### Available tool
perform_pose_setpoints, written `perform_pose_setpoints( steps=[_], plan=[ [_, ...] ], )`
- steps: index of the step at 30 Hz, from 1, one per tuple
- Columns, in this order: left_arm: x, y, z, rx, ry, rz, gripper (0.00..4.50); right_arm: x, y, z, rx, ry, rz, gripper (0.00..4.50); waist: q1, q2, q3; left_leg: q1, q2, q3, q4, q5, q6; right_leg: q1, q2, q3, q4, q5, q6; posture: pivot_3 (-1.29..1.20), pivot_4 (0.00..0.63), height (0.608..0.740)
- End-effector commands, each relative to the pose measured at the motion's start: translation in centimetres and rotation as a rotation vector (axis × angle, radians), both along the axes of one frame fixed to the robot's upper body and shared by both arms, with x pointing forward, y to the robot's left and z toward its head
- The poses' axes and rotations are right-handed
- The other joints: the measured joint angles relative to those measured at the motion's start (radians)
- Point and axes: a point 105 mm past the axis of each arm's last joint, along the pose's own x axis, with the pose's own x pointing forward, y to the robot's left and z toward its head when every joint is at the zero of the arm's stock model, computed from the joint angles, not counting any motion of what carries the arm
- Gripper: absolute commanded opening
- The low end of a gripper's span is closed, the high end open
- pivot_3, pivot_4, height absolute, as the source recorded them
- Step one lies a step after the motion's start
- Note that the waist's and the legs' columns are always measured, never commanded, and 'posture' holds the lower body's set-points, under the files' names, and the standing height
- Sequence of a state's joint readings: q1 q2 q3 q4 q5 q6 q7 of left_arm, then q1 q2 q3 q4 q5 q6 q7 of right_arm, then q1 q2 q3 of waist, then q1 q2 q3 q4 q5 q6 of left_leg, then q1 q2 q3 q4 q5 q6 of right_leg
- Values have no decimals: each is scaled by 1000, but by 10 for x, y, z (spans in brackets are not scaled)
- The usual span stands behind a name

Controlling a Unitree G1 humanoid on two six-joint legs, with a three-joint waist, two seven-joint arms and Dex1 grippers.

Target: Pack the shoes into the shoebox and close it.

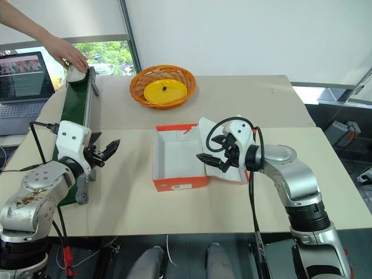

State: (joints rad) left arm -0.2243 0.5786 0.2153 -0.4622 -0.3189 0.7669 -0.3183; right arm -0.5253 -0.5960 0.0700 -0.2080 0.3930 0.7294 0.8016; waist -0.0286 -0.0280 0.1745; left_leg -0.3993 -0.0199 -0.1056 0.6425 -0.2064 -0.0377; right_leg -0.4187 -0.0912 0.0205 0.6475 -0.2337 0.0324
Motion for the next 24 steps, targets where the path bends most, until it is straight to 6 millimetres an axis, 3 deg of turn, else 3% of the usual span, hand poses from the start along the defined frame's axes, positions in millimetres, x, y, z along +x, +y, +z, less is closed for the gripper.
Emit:
perform_pose_setpoints(
  steps=[1, 6, 11, 15, 24],
  plan=[
    [1, -1, 13, 15, -56, -7, 3083, -3, 1, 16, -12, -76, 15, 4490, 0, 0, 0, 0, 0, 0, 0, 0, 0, 0, 0, 0, 0, 0, 0, 0, 150, 740],
    [4, 17, 12, 12, -63, 88, 3083, -4, 1, 18, -17, -77, 24, 4490, 0, 0, 0, 0, 0, 0, 0, 0, 0, 0, 0, 0, 0, 0, 0, 0, 150, 740],
    [5, 57, 14, 35, -116, 331, 3083, -6, 8, 22, -3, -82, 57, 4490, -1, 0, 0, 0, 0, 0, 0, 0, 0, 0, 0, 0, 0, 0, 0, 0, 150, 740],
    [-2, 89, 13, 4, -141, 523, 3083, -13, 25, 22, 12, -71, 160, 4490, -2, 0, 0, 0, 0, 0, 0, 0, 0, 0, 0, 0, 0, 0, 0, 0, 150, 740],
    [-17, 113, 3, -51, -153, 643, 3083, -22, 65, 27, 40, -124, 360, 4490, -5, -1, 0, 0, 0, 0, 0, 0, 0, 0, 0, 0, 0, 0, 0, 0, 150, 740]
  ],
)
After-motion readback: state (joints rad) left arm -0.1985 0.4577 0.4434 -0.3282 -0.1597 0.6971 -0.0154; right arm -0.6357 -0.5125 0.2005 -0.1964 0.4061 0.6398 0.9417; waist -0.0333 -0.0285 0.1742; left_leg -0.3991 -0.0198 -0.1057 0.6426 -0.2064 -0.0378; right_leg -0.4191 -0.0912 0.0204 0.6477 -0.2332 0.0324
